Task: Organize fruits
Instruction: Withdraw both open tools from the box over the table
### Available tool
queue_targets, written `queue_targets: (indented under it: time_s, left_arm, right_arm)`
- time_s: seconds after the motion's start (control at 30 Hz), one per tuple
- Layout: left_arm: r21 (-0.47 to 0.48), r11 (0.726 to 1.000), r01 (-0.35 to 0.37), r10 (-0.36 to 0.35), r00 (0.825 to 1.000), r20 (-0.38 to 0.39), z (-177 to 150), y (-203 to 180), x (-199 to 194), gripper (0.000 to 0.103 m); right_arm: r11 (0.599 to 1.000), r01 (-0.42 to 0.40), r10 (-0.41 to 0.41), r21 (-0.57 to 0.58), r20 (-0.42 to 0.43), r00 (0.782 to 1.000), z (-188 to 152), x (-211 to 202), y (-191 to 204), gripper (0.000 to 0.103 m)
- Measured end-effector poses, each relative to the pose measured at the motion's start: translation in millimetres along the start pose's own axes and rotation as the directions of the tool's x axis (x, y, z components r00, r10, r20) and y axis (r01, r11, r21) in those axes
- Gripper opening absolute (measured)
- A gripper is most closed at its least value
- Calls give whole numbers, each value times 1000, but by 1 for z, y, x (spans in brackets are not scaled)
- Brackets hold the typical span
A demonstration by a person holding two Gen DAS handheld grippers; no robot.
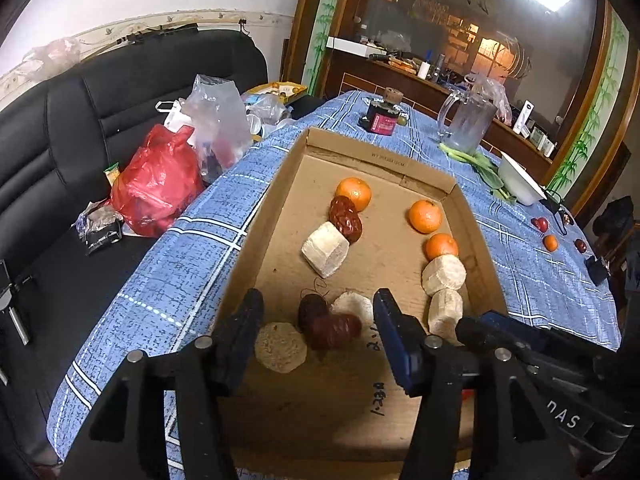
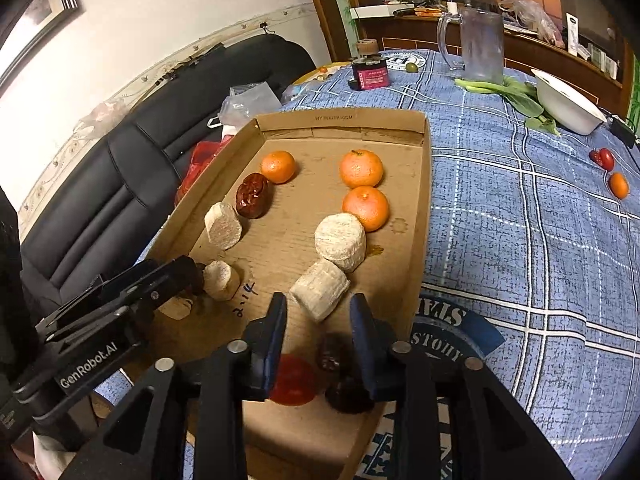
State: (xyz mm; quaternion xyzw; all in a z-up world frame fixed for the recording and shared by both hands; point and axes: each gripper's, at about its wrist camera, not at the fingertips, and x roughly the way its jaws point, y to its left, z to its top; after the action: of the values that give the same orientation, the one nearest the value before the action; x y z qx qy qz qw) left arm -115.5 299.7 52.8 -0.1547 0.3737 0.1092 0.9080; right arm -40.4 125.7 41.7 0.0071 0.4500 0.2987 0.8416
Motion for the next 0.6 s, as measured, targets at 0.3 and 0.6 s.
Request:
queue_targets:
  time_s: [0.3,0.6]
  left_arm:
    - [11,1000,-28,27,997,71,-2,-8,-28,75]
    - [-30,986,-165,168,951,259,-10,-16,-77,98]
  right_arm:
    - [998,26,-31,52,93,995,-9,-40,-14,49]
    - [992,46,-62,115,138,989,-29,-67,-27,51]
